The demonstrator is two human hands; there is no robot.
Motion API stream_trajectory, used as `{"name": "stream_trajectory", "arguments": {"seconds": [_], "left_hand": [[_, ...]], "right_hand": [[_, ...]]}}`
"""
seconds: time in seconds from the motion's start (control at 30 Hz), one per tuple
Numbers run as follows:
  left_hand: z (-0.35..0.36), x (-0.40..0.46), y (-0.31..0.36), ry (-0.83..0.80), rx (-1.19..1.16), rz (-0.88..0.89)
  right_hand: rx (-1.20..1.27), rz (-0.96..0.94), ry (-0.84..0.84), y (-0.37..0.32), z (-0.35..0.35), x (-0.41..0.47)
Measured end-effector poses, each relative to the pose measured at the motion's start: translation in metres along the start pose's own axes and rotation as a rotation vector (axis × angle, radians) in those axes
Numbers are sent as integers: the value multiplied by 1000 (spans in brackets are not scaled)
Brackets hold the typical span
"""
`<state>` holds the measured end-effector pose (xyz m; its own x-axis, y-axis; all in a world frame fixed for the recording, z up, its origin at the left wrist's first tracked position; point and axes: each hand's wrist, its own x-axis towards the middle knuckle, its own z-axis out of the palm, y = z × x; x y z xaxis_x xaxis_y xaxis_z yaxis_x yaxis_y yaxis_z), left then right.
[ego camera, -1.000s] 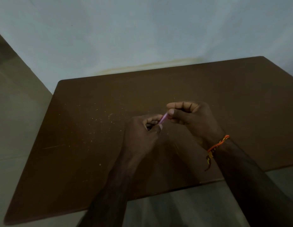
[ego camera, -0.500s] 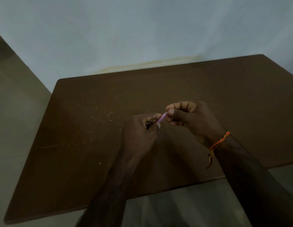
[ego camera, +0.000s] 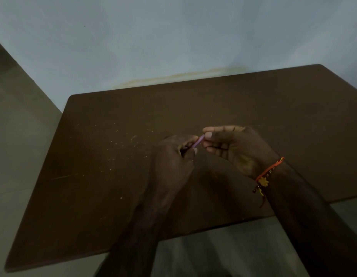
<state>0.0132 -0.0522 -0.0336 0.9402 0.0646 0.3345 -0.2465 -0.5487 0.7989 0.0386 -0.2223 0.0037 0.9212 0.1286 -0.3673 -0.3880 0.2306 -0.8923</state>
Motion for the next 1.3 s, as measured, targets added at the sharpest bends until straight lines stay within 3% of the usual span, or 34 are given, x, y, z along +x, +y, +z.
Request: {"name": "stream_trajectory", "arguments": {"seconds": [0.2,0.63,0.77,0.9,1.0,1.07,1.3], "left_hand": [[-3,3,-2,-34,52,9],[-4,4,1,-44,-58,-99],[-6,5,3,-76,-151,-196],[-13,6,9,-101,-334,-331],[-17,8,11,-149,-429,-445],[-16,7,9,-189,-443,-513],[-9,3,4,-219,-481,-530]], "right_hand": [[-21,-53,2,5,1,0],[-63,-135,-48,6,-3,3],[-96,-182,119,7,-9,13],[-504,-254,413,23,-34,30],[-878,-202,365,43,-35,36],[-1098,-264,338,50,-30,38],[-1364,-437,392,64,-25,46]]}}
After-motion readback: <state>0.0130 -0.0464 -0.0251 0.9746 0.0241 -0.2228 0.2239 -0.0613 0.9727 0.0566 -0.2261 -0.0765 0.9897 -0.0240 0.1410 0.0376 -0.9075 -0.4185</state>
